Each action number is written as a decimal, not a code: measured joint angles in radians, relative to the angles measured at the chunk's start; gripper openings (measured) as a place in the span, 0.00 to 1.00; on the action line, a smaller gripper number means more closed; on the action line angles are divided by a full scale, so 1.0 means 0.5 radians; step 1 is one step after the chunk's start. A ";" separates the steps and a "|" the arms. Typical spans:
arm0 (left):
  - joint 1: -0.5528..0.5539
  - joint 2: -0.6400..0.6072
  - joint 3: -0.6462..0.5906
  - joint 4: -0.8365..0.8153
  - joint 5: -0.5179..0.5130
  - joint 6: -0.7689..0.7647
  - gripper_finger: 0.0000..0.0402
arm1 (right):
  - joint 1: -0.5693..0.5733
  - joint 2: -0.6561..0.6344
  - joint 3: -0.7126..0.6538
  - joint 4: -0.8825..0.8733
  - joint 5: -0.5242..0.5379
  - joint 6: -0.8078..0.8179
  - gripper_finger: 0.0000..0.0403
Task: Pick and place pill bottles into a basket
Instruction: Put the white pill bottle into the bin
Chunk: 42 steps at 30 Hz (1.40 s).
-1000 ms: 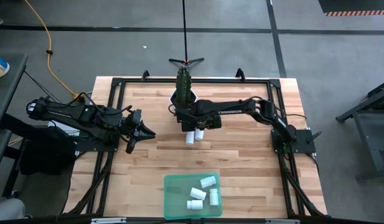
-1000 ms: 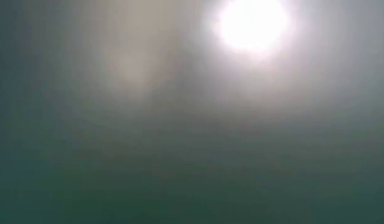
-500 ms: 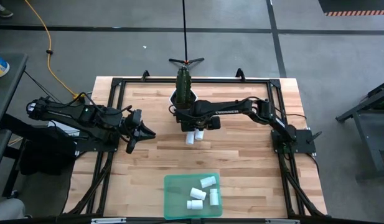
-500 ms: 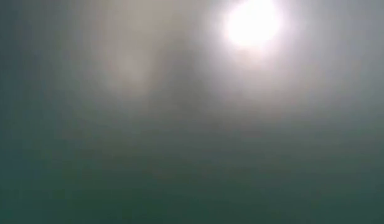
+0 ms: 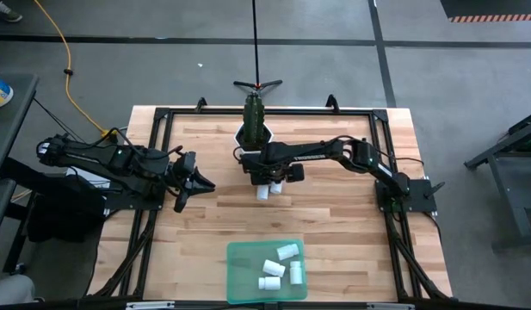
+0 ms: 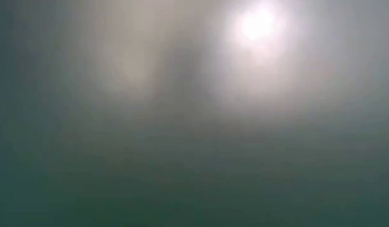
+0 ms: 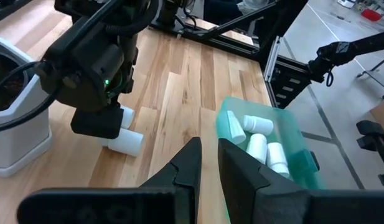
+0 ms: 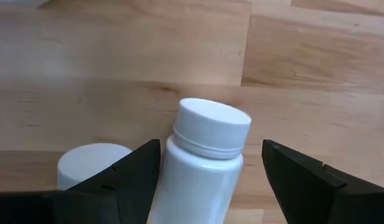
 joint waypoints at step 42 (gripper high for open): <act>0.000 -0.001 0.000 0.000 0.027 -0.017 0.22 | 0.150 -0.004 0.002 0.060 -0.115 -0.126 0.35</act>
